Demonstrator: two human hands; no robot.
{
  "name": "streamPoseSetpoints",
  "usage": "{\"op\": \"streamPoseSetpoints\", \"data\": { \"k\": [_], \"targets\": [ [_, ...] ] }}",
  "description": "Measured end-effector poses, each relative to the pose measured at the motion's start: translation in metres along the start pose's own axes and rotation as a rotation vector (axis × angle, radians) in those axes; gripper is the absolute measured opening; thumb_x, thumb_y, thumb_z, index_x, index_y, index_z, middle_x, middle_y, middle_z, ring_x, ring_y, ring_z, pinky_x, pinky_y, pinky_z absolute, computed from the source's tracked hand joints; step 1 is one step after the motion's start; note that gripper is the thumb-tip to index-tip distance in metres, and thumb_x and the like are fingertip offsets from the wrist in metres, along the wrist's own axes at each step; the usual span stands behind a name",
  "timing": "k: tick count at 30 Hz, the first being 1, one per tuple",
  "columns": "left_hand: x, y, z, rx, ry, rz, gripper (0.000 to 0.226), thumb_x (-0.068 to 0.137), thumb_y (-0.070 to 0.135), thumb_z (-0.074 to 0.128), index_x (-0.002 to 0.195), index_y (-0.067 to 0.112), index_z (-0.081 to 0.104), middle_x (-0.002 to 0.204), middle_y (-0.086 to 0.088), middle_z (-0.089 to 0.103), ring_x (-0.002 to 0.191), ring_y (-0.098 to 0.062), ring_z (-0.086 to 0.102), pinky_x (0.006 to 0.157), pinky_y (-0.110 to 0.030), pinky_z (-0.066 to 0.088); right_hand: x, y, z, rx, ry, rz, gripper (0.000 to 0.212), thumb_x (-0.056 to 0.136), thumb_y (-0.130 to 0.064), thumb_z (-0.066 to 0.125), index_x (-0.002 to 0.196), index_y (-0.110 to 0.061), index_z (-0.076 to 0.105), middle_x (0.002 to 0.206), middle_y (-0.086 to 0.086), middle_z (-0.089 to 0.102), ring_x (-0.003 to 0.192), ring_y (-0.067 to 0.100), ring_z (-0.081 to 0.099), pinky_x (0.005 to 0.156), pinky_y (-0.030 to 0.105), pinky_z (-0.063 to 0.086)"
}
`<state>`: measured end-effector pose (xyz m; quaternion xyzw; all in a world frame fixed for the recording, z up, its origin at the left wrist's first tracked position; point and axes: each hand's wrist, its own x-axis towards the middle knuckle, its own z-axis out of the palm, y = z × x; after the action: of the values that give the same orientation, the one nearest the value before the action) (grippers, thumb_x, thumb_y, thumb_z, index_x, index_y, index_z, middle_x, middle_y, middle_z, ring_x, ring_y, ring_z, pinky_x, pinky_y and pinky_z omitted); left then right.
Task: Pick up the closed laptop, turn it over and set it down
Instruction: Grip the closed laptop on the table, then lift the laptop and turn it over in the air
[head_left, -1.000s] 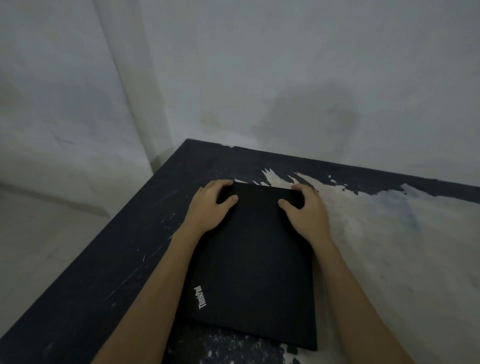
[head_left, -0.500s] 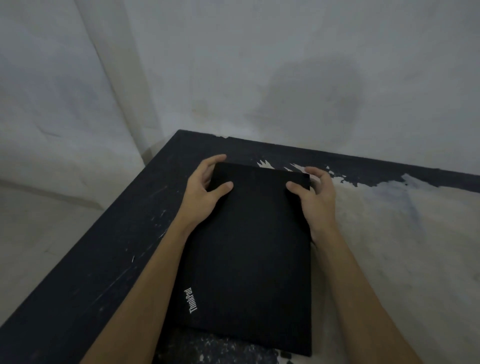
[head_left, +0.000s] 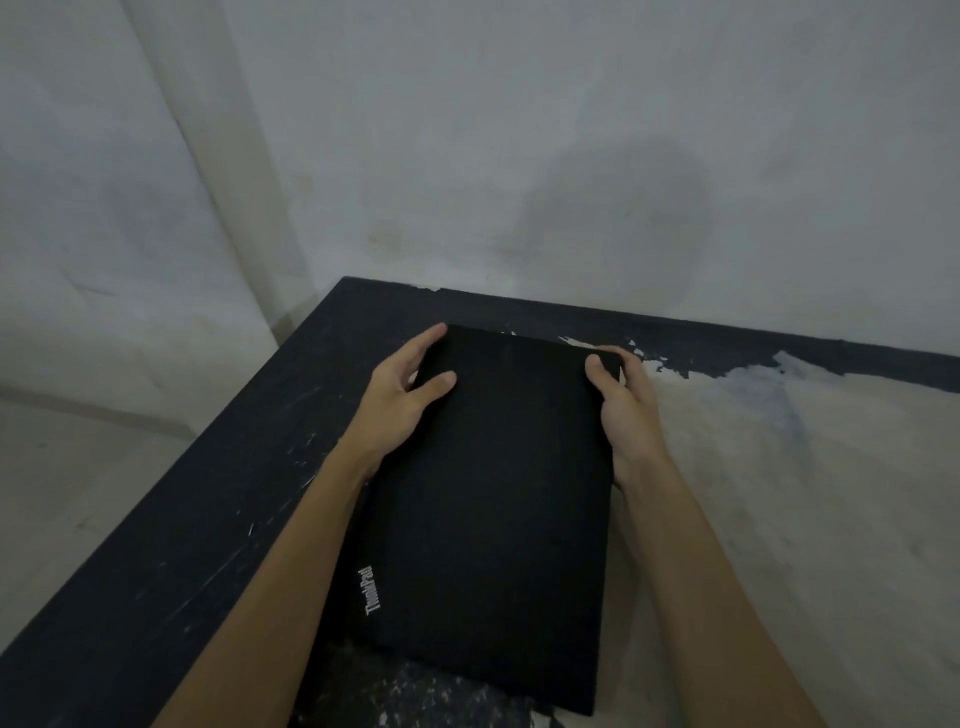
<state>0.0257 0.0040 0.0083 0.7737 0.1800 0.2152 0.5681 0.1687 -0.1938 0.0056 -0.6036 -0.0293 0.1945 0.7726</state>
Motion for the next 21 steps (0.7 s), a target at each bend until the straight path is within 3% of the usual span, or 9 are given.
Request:
{"op": "streamPoseSetpoints", "data": {
  "k": [4,7,9,11,14,17,19,21],
  "targets": [
    [-0.003,0.015,0.005,-0.035,-0.094,-0.019,0.064,0.101,0.016,0.062,0.158,0.032,0.038,0.162,0.016,0.038,0.146,0.001,0.031,0.109,-0.012,0.033,0.004,-0.015,-0.013,0.065,0.064,-0.086,0.018,0.102,-0.024,0.065,0.12,-0.022,0.066,0.111,0.003,0.07,0.094,0.02,0.07,0.072,0.037,0.062],
    [-0.001,0.023,0.008,-0.034,-0.138,-0.023,0.063,0.102,0.02,0.062,0.159,0.029,0.037,0.157,0.017,0.045,0.144,0.0,0.041,0.114,-0.025,0.04,0.01,-0.021,-0.023,0.137,0.152,-0.137,0.013,0.101,-0.022,0.066,0.114,-0.023,0.065,0.109,0.004,0.07,0.097,0.024,0.068,0.076,0.039,0.062],
    [0.001,0.031,0.012,0.0,-0.181,-0.015,0.056,0.103,0.021,0.061,0.156,0.029,0.044,0.148,0.021,0.056,0.136,0.0,0.053,0.112,-0.028,0.046,0.012,-0.026,-0.032,0.178,0.225,-0.162,0.016,0.101,-0.023,0.066,0.116,-0.02,0.066,0.118,0.009,0.07,0.107,0.03,0.068,0.089,0.046,0.062],
    [0.003,0.04,0.015,0.028,-0.225,0.0,0.046,0.103,0.02,0.059,0.147,0.034,0.052,0.137,0.024,0.064,0.125,0.001,0.063,0.101,-0.024,0.053,0.015,-0.03,-0.041,0.226,0.292,-0.185,0.025,0.1,-0.024,0.067,0.124,-0.016,0.065,0.124,0.013,0.068,0.107,0.028,0.067,0.094,0.047,0.06],
    [0.009,0.049,0.017,0.085,-0.257,0.013,0.041,0.104,0.018,0.057,0.143,0.032,0.055,0.127,0.02,0.069,0.109,-0.003,0.072,0.081,-0.02,0.059,0.018,-0.036,-0.055,0.306,0.372,-0.226,0.021,0.101,-0.021,0.066,0.121,-0.016,0.065,0.123,0.011,0.068,0.101,0.02,0.065,0.085,0.034,0.061],
    [0.016,0.051,0.022,0.152,-0.189,0.001,0.037,0.103,0.024,0.06,0.14,0.029,0.062,0.119,0.014,0.075,0.089,-0.014,0.077,0.059,-0.024,0.056,0.02,-0.038,-0.068,0.368,0.454,-0.258,0.021,0.101,-0.02,0.066,0.121,-0.014,0.066,0.128,0.011,0.07,0.101,0.016,0.067,0.088,0.032,0.062],
    [0.019,0.049,0.027,0.118,-0.096,-0.003,0.034,0.101,0.025,0.063,0.134,0.024,0.068,0.115,0.012,0.077,0.096,-0.011,0.076,0.066,-0.02,0.057,0.021,-0.039,-0.074,0.4,0.521,-0.265,0.022,0.102,-0.02,0.065,0.123,-0.015,0.064,0.128,0.007,0.069,0.103,0.015,0.068,0.087,0.026,0.061],
    [0.023,0.046,0.036,0.035,0.038,-0.023,0.03,0.098,0.026,0.068,0.127,0.023,0.074,0.116,0.008,0.077,0.106,-0.015,0.074,0.086,-0.031,0.062,0.021,-0.041,-0.077,0.434,0.577,-0.276,0.025,0.102,-0.022,0.065,0.126,-0.018,0.063,0.127,0.002,0.068,0.112,0.018,0.068,0.095,0.031,0.06]
  ]
}}
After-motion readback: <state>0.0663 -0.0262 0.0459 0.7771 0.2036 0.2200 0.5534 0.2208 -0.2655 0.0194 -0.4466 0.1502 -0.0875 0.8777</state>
